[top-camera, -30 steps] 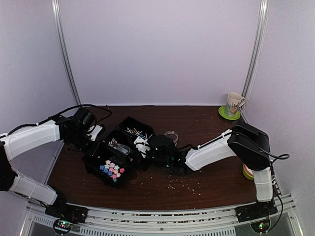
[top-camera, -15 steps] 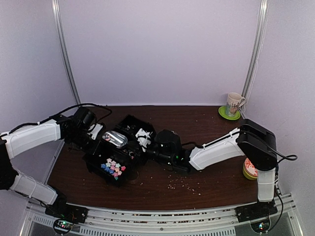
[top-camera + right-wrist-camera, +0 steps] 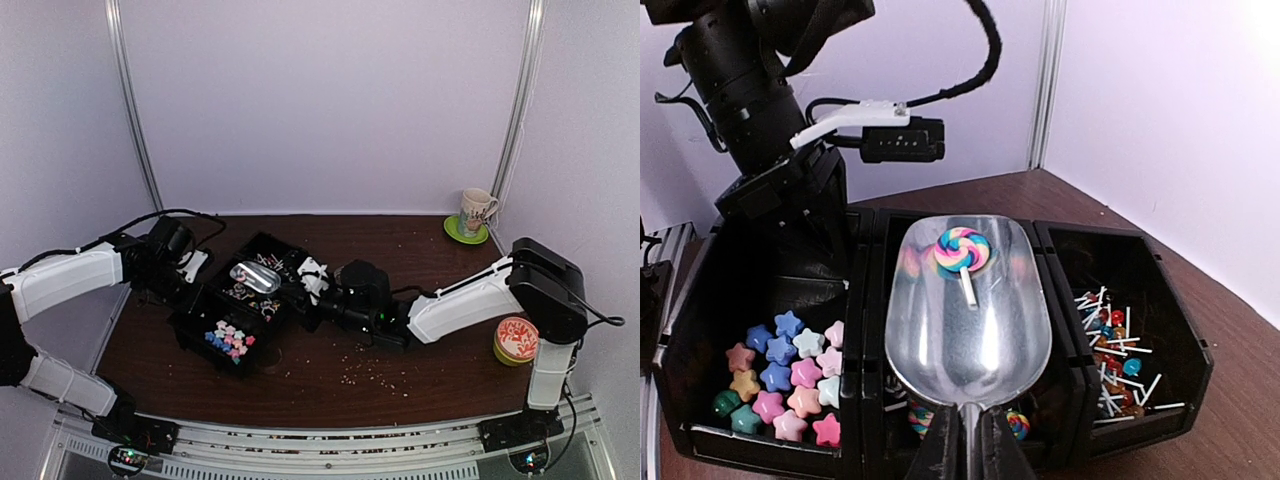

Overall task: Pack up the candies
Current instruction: Scoop the fake candies from the storage box, then place the fake candies in the packing bottle.

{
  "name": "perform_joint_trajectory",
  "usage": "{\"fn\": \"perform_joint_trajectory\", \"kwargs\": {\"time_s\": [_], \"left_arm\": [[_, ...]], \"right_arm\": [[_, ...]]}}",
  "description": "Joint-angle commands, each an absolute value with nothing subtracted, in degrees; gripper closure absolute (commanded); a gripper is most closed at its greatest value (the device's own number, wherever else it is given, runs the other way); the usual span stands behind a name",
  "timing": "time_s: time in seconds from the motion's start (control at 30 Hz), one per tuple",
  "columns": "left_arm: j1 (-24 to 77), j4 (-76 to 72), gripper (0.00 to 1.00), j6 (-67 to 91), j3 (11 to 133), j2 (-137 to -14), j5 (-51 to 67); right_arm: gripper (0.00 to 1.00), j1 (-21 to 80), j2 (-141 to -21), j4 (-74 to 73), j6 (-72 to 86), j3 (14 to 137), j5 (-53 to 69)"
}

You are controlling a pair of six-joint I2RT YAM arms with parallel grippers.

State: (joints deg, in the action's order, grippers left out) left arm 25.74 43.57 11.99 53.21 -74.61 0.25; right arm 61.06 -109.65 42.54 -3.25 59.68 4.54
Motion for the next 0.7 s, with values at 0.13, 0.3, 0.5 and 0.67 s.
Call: {"fn": "perform_joint_trajectory", "kwargs": {"time_s": [0.13,0.3,0.5,0.67], "left_arm": [[24.85,33.92,1.00,14.00,57.30,-72.65,2.42],[24.79,33.91,1.00,14.02,57.30,-72.27,2.34],[24.77,33.92,1.00,14.06,57.26,-71.99,2.47],[24.78,33.99,1.00,14.06,57.26,-71.94,2.70]], "right_arm": [[1.00,60.30,-96.28,30.19,-6.50,56.80,-2.02],[1.00,60.08,-89.13,20.78,-7.03,54.49,-6.83],[1.00,59.19,-81.12,9.21,-5.75,52.98,-10.85],[1.00,57.80,-75.23,-2.47,-3.00,53.33,-12.29]]}}
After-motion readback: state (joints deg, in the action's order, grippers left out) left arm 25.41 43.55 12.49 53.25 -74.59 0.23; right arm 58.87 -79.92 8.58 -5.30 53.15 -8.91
